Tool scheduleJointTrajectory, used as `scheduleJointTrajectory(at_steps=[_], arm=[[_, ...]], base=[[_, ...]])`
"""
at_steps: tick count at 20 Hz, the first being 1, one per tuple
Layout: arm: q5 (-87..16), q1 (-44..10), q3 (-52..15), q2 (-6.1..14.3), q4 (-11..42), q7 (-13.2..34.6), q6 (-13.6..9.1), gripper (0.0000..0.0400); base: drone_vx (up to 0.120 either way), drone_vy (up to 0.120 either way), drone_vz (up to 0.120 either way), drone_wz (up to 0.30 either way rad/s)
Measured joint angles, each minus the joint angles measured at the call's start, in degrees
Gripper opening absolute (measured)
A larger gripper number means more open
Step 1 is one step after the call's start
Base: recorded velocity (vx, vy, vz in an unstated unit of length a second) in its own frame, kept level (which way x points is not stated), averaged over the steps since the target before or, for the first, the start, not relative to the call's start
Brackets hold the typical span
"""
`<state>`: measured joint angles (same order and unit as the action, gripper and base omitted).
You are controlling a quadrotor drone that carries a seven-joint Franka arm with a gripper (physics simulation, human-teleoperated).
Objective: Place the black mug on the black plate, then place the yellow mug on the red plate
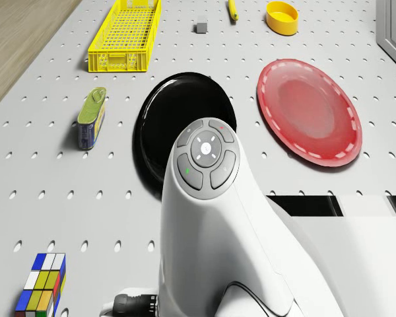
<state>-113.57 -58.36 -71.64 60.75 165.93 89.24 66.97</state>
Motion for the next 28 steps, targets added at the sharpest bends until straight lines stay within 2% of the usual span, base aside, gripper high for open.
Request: scheduleJointTrajectory(at_steps=[3, 8, 10, 15, 22, 28], arm=[[0.26, -0.89, -0.56, 1.03, -0.02, 0.69, 0.47, 0.0400], [0.92, -1.90, -1.29, 2.65, -0.10, 1.52, 1.56, 0.0400], [1.21, -2.21, -1.54, 3.28, -0.14, 1.80, 2.05, 0.0400], [1.98, -2.86, -2.09, 4.78, -0.25, 2.38, 3.32, 0.0400], [3.03, -3.59, -2.74, 6.78, -0.39, 3.06, 5.11, 0.0400], [1.45, -3.59, -0.56, 9.12, -0.85, 3.00, 8.04, 0.0400]], base=[[-0.120, 0.000, -0.120, 0.000], [0.000, 0.000, -0.120, 0.000], [-0.120, 0.000, -0.120, 0.000], [0.000, 0.056, -0.120, 0.000], [0.000, 0.000, -0.120, 0.000], [0.000, 0.000, -0.007, 0.000]])
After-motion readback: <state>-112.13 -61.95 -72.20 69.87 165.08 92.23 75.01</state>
